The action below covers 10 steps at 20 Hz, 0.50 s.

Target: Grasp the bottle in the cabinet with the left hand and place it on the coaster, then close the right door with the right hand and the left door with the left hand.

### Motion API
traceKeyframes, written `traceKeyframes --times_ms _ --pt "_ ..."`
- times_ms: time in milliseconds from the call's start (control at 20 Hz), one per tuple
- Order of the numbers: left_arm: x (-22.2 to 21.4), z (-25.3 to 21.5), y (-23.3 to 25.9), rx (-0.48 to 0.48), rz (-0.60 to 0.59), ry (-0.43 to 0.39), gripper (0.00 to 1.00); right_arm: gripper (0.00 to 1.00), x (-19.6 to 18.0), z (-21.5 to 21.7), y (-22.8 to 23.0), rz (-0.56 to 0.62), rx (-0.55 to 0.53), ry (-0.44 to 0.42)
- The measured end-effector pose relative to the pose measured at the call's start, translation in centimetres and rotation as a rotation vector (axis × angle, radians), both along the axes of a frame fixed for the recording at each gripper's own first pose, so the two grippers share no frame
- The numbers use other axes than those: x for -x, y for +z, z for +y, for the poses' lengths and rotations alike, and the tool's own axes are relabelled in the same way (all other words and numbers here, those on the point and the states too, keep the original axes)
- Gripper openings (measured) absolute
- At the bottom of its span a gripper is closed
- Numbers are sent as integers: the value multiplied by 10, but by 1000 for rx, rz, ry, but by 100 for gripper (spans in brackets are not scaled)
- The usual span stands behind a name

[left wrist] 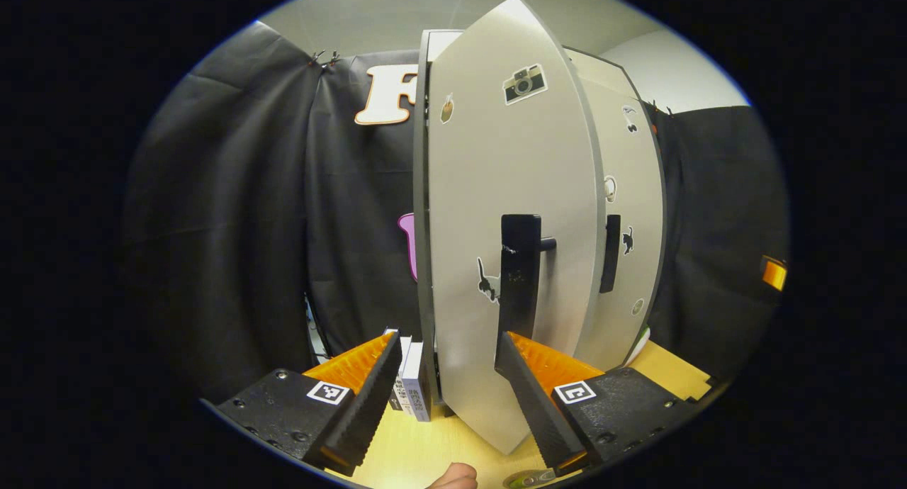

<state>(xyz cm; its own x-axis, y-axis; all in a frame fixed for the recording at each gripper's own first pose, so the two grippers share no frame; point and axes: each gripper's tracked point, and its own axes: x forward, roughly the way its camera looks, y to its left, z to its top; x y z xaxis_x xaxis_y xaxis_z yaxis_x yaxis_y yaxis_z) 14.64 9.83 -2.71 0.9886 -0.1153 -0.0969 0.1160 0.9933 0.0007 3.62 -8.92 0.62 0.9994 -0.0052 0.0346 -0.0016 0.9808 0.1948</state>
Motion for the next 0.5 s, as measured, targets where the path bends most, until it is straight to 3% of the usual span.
traceKeyframes --times_ms 250,500 --pt "-7 -21 1 -2 -7 -11 90 96 -5 4 -6 40 39 -65" --pt "-11 -49 5 -6 -18 -26 90 92 -14 15 -16 92 83 -96"
